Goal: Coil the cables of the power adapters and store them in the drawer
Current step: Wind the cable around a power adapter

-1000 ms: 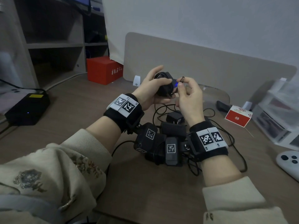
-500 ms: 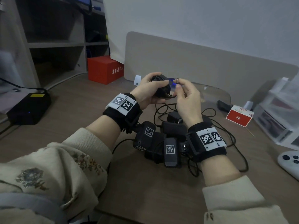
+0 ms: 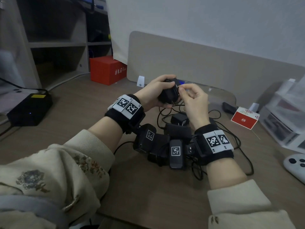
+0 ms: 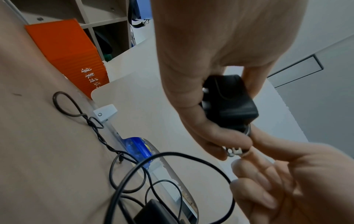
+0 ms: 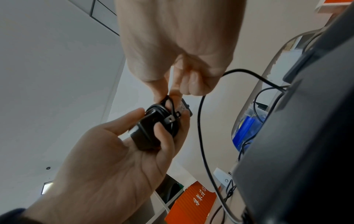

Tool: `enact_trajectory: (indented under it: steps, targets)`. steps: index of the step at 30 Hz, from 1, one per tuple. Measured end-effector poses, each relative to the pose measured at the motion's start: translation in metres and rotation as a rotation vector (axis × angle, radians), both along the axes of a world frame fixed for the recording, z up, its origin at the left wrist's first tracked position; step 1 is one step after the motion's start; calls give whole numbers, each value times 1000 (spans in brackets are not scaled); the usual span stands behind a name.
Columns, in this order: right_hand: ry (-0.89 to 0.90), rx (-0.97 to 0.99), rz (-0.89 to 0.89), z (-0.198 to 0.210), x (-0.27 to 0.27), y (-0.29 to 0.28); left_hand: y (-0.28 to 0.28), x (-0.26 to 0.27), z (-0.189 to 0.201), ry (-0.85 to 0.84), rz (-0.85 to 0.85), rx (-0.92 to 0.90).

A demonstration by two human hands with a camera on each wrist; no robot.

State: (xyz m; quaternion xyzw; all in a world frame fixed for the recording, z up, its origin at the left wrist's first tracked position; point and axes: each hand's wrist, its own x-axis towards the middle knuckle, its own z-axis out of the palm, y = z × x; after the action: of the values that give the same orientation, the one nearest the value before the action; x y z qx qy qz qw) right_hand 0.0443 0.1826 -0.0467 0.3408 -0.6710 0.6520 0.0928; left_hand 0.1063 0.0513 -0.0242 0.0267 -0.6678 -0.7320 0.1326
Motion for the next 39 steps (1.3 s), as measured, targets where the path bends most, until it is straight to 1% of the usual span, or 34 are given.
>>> enact_trajectory:
  steps: [6, 13, 17, 22, 25, 28, 33, 36, 39]
  targets:
    - [-33, -19, 21, 0, -1, -1, -1, 2, -3, 18, -37, -19]
    - [-70, -46, 57, 1, 0, 1, -1, 0, -5, 34, -22, -55]
    - [-56, -26, 4, -2, -2, 0, 1, 0, -5, 23, -25, -90]
    - [27, 2, -153, -1, -4, -1, 4, -2, -7, 5, -45, -55]
    - [39, 2, -160, -1, -5, -1, 5, -3, -8, 4, -66, -51]
    - [80, 13, -214, 0, -4, -2, 7, -3, -6, 13, -71, -46]
    - [143, 38, -178, 0, 2, 0, 8, -3, -5, 13, -22, -43]
    - [110, 89, -130, 1, 3, -2, 7, -4, -6, 16, 8, -51]
    - [95, 116, -152, 0, -1, -1, 9, -4, -6, 10, 12, -64]
